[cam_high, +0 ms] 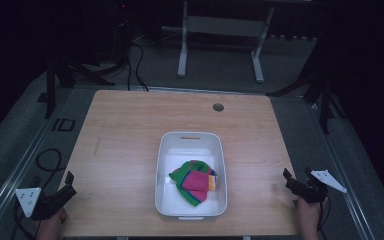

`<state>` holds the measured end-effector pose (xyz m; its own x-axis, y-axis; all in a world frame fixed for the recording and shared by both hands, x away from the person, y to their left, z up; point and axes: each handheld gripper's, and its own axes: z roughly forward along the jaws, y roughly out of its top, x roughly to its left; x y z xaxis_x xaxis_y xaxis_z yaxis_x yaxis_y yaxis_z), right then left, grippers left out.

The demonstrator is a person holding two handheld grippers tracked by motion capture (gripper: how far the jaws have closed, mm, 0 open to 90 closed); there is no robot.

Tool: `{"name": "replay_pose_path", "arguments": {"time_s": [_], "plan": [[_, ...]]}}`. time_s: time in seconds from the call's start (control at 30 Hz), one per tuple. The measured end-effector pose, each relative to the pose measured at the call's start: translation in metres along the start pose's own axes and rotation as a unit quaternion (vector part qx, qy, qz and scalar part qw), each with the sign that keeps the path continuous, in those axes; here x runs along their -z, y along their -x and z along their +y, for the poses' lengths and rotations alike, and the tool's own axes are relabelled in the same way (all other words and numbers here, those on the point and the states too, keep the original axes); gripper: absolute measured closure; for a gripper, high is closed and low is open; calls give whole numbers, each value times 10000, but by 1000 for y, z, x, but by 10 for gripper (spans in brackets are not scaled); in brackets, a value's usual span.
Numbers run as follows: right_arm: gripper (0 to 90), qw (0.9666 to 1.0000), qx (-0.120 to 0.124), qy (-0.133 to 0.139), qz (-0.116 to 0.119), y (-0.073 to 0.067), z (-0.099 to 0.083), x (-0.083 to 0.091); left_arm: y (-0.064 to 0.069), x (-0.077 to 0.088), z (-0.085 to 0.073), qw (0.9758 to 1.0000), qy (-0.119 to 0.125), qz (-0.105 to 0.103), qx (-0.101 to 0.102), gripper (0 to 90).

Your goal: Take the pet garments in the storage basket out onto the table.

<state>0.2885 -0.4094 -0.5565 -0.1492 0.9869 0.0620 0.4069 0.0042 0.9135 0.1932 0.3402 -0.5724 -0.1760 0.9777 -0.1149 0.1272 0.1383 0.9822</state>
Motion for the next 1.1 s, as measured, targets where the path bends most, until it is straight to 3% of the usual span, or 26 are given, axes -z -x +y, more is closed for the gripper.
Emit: {"name": "replay_pose_path", "arguments": {"time_s": [0.1,0.33,0.43,0.57,0.67,0.77,0.87,1.1], "plan": [[127,9998,-13,-62,201,0,0,-1,0,0,0,10000,1,-3,5,18],[127,9993,-47,-170,314,1,1,-2,0,0,0,10000,-1,-15,33,18],[119,9984,-88,-281,474,2,1,-4,-1,0,0,10000,-8,-31,61,18],[109,9938,-10,-513,991,11,3,-6,-1,-1,0,10000,-9,-43,70,18],[109,9895,-139,-533,1333,19,1,-4,-1,-1,0,10000,-11,-41,70,18],[110,9862,114,-783,1453,20,1,-3,-1,-1,0,10000,-11,-36,75,18],[131,9780,354,-1059,1763,20,1,-5,-1,-1,0,10000,-11,-38,84,18],[132,9491,1051,-1509,2556,3,4,-11,-1,-1,0,10000,-13,-36,90,18]]}}
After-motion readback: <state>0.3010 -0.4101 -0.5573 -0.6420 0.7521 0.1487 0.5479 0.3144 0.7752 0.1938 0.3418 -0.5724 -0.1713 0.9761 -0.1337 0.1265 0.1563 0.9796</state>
